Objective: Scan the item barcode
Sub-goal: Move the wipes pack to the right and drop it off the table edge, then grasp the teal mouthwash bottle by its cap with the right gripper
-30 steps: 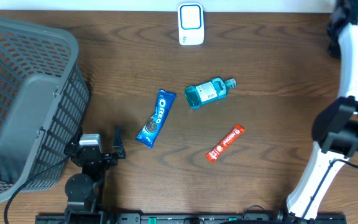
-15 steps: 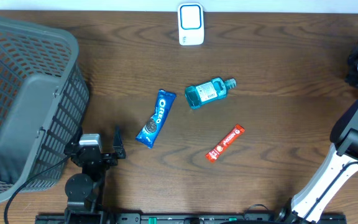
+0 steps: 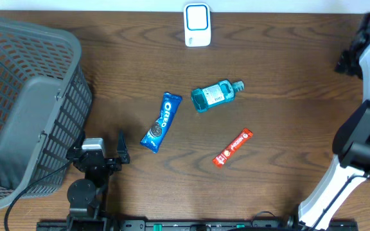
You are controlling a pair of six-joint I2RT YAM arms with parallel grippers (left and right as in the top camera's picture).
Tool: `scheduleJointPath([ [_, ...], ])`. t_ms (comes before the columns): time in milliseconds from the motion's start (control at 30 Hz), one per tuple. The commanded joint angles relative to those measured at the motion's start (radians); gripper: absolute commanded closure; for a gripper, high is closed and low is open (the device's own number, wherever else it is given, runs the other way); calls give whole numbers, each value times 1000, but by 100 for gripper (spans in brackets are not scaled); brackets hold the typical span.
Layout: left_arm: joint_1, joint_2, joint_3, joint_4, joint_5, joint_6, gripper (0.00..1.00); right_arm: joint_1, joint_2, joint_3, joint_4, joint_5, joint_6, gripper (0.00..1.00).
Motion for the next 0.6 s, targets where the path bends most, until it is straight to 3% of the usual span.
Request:
scheduleJointPath([
  [0,-3,-1,-19,-37,-23,14,2,87,-154,11,-70,-264,175,1],
  [200,-3,0,-19,-37,-23,14,2,202,-206,10,-177,-732,517,1],
  [300,-3,0,-19,-37,-23,14,2,248,-192,0,-217,-755,589,1],
  [467,-3,0,-19,-37,-23,14,2,338,-187,-102,-237,-741,957,1],
  [567,-3,0,-19,-37,-23,14,2,388,-187,-190,-177,-732,1093,1],
])
